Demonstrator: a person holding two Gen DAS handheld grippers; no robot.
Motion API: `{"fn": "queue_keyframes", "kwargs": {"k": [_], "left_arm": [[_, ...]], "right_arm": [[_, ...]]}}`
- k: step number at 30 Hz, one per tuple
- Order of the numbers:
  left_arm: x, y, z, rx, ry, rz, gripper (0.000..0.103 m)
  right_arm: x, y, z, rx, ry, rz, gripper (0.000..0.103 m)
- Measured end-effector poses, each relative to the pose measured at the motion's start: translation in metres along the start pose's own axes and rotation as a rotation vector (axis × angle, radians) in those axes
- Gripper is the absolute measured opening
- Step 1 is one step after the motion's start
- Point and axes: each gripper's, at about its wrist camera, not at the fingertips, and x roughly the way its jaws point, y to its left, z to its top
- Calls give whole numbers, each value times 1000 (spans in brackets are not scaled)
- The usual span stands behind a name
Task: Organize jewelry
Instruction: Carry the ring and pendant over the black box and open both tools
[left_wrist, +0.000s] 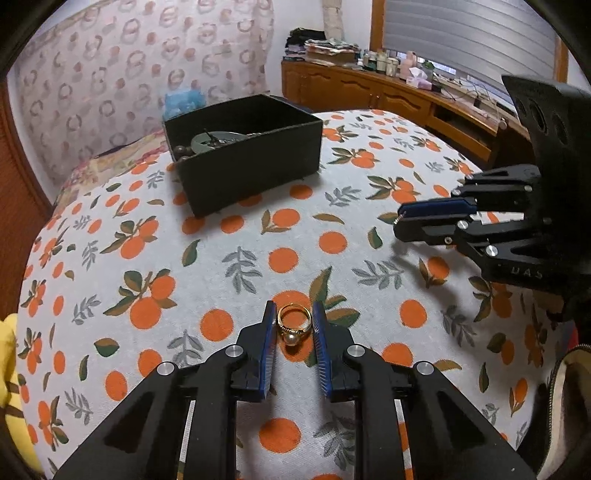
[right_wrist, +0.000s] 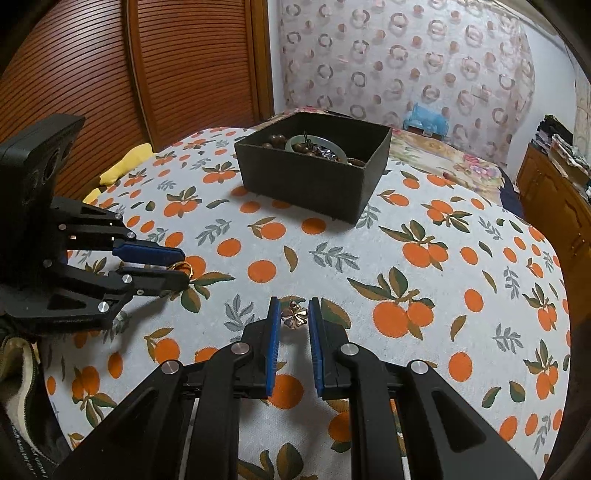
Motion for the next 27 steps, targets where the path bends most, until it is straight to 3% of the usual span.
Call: {"fn": "queue_keyframes", "kwargs": {"k": [8,27], "left_arm": [[-7,15,20,-40,-40,15,18],[-13,61,64,-112,-108,79,18]], "right_arm": [[1,-2,24,-17,-23,8,17],[24,-35,119,-41,-132,0,17]]}}
